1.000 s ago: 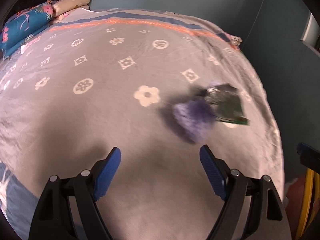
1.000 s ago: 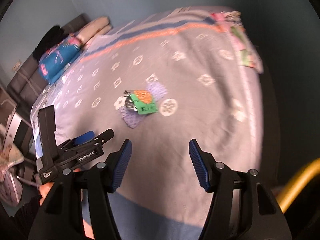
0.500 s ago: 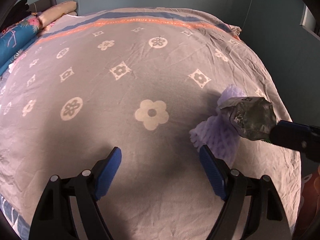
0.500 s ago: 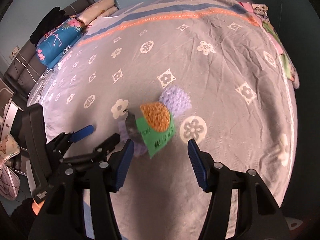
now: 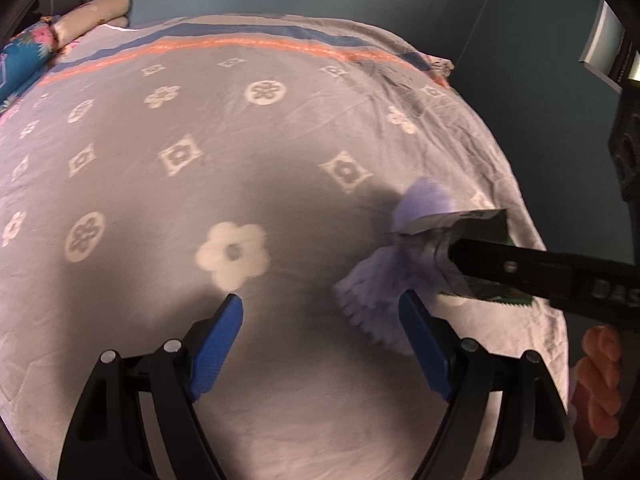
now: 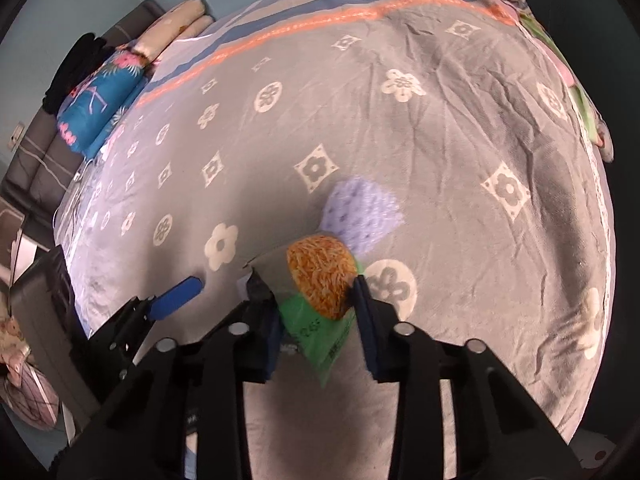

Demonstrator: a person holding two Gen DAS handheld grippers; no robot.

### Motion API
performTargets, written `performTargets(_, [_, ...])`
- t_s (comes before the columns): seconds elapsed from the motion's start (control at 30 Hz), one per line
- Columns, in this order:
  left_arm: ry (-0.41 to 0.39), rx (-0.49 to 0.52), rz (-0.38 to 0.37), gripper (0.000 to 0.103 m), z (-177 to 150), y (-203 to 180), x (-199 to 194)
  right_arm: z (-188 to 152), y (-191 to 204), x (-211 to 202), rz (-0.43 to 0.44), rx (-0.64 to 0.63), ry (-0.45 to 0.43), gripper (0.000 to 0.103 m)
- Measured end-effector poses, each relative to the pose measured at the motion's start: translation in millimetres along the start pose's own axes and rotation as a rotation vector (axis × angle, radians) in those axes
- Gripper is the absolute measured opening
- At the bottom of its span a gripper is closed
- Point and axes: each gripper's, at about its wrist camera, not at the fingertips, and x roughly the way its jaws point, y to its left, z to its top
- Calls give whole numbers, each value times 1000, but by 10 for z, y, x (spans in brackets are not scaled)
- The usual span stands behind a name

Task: Collect trash
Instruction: 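Grasp the purple mesh sleeve with the left gripper while the right grasps the snack wrapper, then carry the purple mesh sleeve and snack wrapper over the yellow-rimmed bin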

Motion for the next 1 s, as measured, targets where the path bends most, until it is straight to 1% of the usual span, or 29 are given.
performTargets(0.07, [8,16,-1,77,35,-77,54,29,-64,10,-8,20,0,13])
performTargets(0.13, [21,13,4,77,59,-106,120,57,-134,11,-20,38,-5,8])
performTargets(0.23, [39,-4,-11,75,86,-144,200,85,-239,-32,-25,66,-23,5])
performTargets(0.3, [43,8,-8,67,87,-197,238,115,-324,-98,-23,83,-49,4])
performTargets(0.33, [45,14,-4,64,88,-224,260,118,-363,-111,-25,89,-57,4])
performTargets(0.37, [47,12,-4,59,91,-244,280,123,-394,-136,-26,97,-65,4])
performTargets(0.4, [49,11,-9,47,97,-254,290,130,-442,-168,-23,110,-72,4])
performTargets(0.43, [53,12,-18,40,104,-277,304,134,-497,-206,-17,126,-77,4])
performTargets(0.47, [58,12,-25,27,106,-300,312,136,-524,-235,-15,133,-80,4])
performTargets(0.5, [59,13,-27,18,109,-328,315,135,-552,-269,-16,137,-85,4])
performTargets(0.57, [43,31,-4,13,106,-398,282,119,-588,-356,-23,140,-98,4])
performTargets(0.7, [28,-3,-17,12,94,-392,166,72,-639,-543,-21,145,-117,4])
performTargets(0.8, [14,-29,-40,12,70,-368,1,-7,-671,-721,-5,160,-127,4])
performTargets(0.97, [-40,-22,-55,12,-37,-400,-452,-227,-646,-1088,22,172,-149,4])
performTargets(1.0, [-47,-21,-57,12,-66,-406,-526,-313,-631,-1212,37,173,-154,4])
